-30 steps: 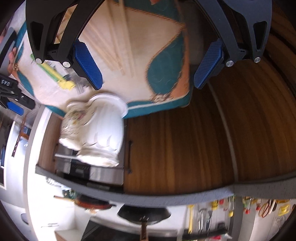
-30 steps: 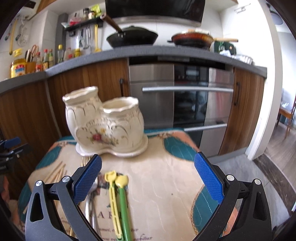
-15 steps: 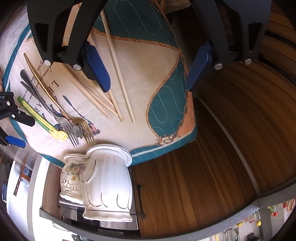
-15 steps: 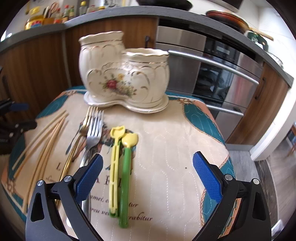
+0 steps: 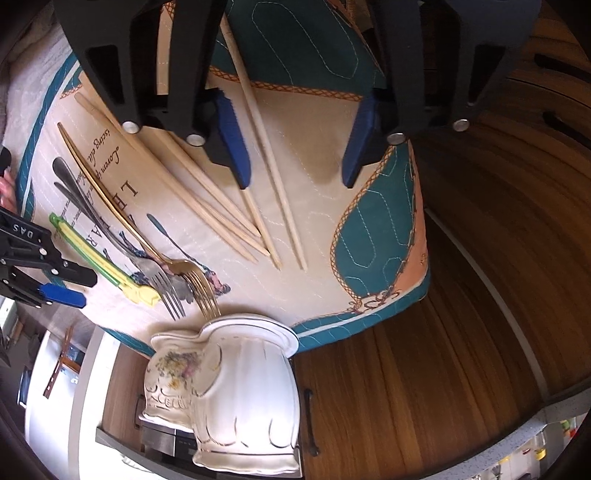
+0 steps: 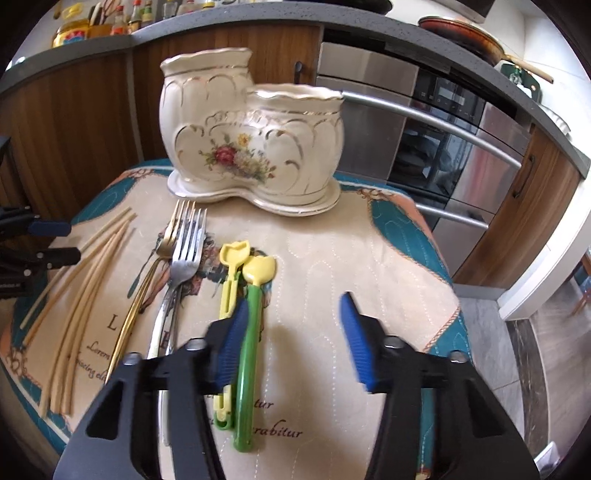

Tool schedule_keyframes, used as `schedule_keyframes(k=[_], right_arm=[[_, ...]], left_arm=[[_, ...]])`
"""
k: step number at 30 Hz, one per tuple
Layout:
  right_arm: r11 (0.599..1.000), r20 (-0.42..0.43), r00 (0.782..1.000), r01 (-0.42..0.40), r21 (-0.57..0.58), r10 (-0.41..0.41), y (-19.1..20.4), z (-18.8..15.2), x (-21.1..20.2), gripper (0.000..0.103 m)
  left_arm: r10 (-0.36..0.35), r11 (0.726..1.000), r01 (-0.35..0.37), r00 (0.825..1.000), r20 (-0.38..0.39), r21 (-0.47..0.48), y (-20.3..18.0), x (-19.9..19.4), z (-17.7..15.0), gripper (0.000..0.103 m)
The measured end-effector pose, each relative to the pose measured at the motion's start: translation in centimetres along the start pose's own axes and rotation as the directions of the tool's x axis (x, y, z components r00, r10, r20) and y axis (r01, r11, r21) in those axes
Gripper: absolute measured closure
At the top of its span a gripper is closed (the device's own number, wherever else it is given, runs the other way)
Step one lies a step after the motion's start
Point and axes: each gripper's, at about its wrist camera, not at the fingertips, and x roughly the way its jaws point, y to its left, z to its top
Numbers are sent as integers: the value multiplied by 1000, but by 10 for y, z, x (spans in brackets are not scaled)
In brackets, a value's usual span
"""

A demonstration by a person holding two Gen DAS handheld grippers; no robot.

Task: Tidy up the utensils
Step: 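Grasp a chopstick with the left tool while the right tool grasps the green spoon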

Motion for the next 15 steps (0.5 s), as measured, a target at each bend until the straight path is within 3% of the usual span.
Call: schedule_keyframes(k=[5, 8, 15], right_arm=[[998, -20, 998, -59, 2, 59, 3, -1, 3, 67], [998, -33, 998, -53, -18, 52, 6, 0, 5, 74], [994, -98, 990, -102, -36, 98, 11, 7, 19, 79]], left_arm=[[-27, 1000, 27, 999, -19, 1, 0, 3, 0, 64], [-35, 999, 35, 999, -28, 8, -1, 3, -1, 73], [-49, 999, 49, 998, -39, -9, 3, 5, 0, 73]])
